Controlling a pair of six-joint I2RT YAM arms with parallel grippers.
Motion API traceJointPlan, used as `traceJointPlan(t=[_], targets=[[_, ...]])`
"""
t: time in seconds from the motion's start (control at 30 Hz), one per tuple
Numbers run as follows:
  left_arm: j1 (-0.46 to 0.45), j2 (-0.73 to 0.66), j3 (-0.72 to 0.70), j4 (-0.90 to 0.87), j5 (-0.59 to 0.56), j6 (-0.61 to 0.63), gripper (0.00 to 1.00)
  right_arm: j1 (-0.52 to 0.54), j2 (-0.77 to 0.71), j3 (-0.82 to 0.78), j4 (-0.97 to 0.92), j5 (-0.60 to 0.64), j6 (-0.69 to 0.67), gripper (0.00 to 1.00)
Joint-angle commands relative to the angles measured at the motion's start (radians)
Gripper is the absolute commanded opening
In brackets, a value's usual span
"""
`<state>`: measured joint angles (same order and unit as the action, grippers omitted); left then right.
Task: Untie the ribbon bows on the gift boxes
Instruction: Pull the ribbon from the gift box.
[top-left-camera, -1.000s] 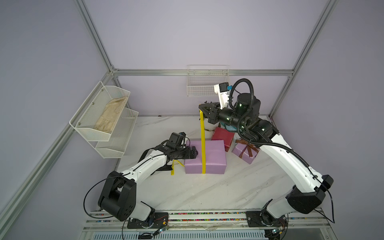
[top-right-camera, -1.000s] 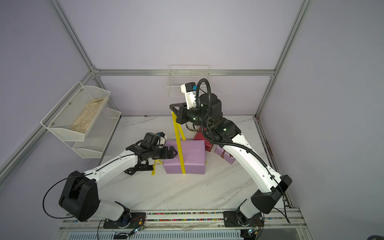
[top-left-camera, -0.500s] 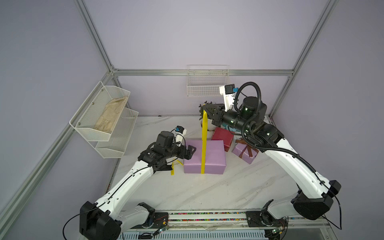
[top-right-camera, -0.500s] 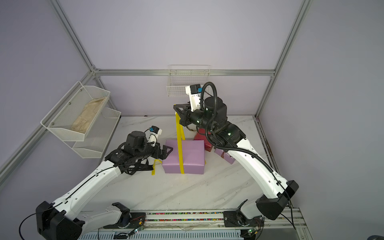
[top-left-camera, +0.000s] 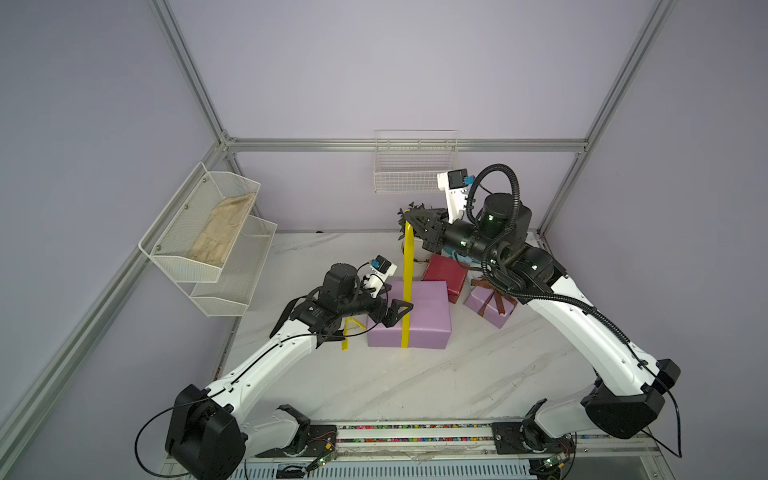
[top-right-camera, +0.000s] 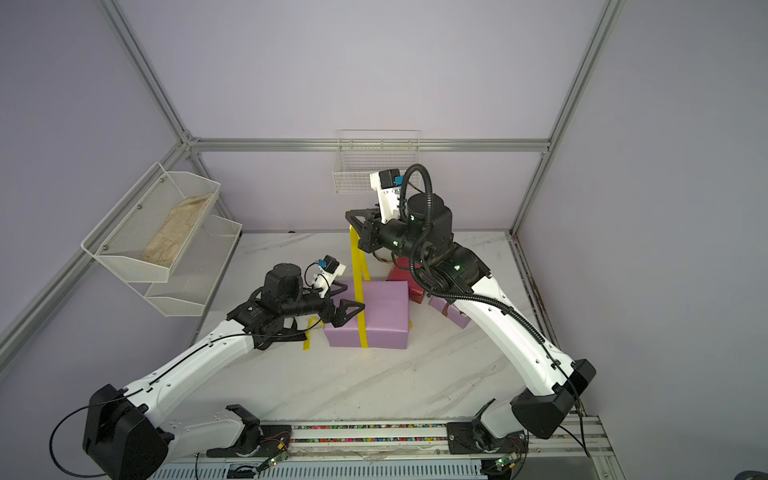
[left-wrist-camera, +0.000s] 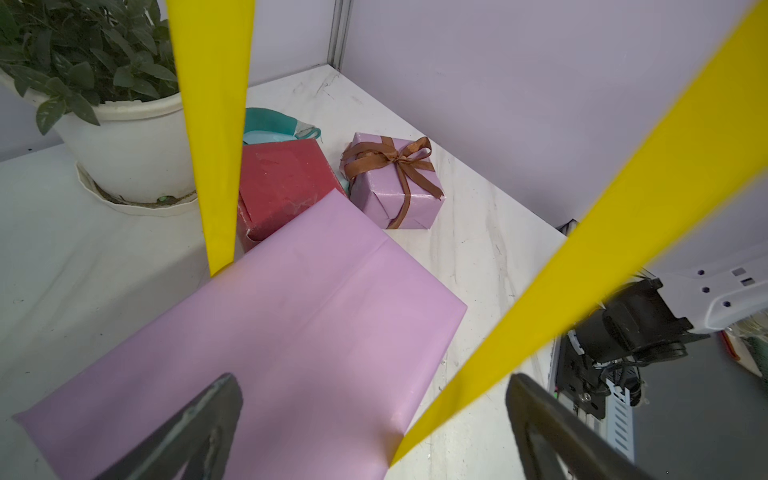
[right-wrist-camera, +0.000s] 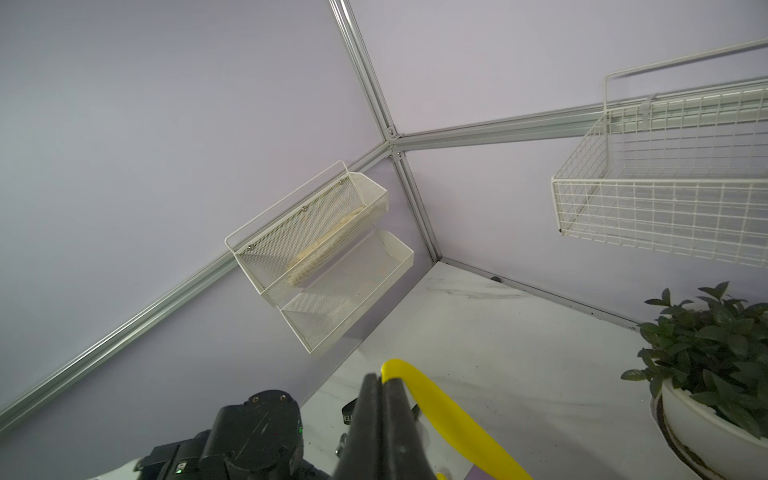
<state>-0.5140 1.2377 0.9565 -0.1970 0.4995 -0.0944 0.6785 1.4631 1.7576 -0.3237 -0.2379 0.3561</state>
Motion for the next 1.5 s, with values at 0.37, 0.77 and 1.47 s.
traceJointPlan(t=[0.37,0.77,1.47], targets=[[-0.003,0.137,-0.056,0.421,-0.2,0.132,1.0,-0.004,-0.142,-0.178,0.034,-0.1,0.134,0.0],[-0.003,0.308,0.061,0.426,-0.124,0.173,0.94,-0.003,-0.238,-0.265,0.002,-0.075,0.166,0.0],[-0.003,0.376,0.105,0.551,-0.167,0.179,1.0,-0.004,-0.185,-0.376,0.103,-0.281,0.311,0.0]])
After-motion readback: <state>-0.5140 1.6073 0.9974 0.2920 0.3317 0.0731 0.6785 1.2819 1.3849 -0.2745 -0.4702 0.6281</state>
